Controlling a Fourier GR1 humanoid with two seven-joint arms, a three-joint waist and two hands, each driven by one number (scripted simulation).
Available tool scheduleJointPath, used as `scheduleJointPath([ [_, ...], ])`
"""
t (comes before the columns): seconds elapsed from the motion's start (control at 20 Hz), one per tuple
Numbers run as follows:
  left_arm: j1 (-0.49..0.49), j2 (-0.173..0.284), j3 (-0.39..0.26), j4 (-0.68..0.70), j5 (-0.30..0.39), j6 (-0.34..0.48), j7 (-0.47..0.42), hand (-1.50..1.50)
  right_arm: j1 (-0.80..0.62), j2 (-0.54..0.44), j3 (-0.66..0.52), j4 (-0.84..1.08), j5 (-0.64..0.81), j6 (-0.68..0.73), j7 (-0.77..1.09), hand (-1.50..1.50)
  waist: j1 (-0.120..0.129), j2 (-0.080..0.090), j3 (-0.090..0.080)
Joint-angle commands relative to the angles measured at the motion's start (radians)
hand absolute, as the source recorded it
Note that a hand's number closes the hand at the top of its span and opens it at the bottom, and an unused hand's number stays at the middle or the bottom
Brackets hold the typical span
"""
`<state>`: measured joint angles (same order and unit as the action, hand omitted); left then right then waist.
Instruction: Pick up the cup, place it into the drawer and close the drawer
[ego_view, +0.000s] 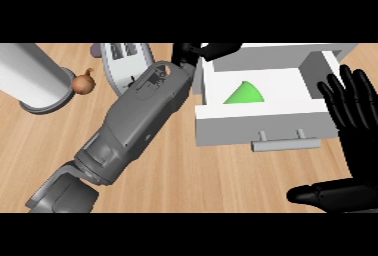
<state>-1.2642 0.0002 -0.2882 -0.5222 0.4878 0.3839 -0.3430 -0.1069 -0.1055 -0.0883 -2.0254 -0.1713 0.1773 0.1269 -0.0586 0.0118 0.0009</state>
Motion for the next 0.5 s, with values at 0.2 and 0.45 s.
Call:
scheduleJointPath([
  [0.2, -0.050, 0.000, -0.141, 0.127, 0.069, 0.021, -0.035, 1.50, -0.033, -0.012, 0.010, -0.006, -0.016, 0.010, 0.034, -1.50, -0.037, 0.009, 0.000],
  [0.45, -0.034, 0.000, -0.232, 0.161, 0.074, 0.043, -0.034, 1.50, -0.083, 0.008, 0.018, 0.047, -0.016, -0.004, 0.026, -1.50, -0.046, 0.016, 0.001],
])
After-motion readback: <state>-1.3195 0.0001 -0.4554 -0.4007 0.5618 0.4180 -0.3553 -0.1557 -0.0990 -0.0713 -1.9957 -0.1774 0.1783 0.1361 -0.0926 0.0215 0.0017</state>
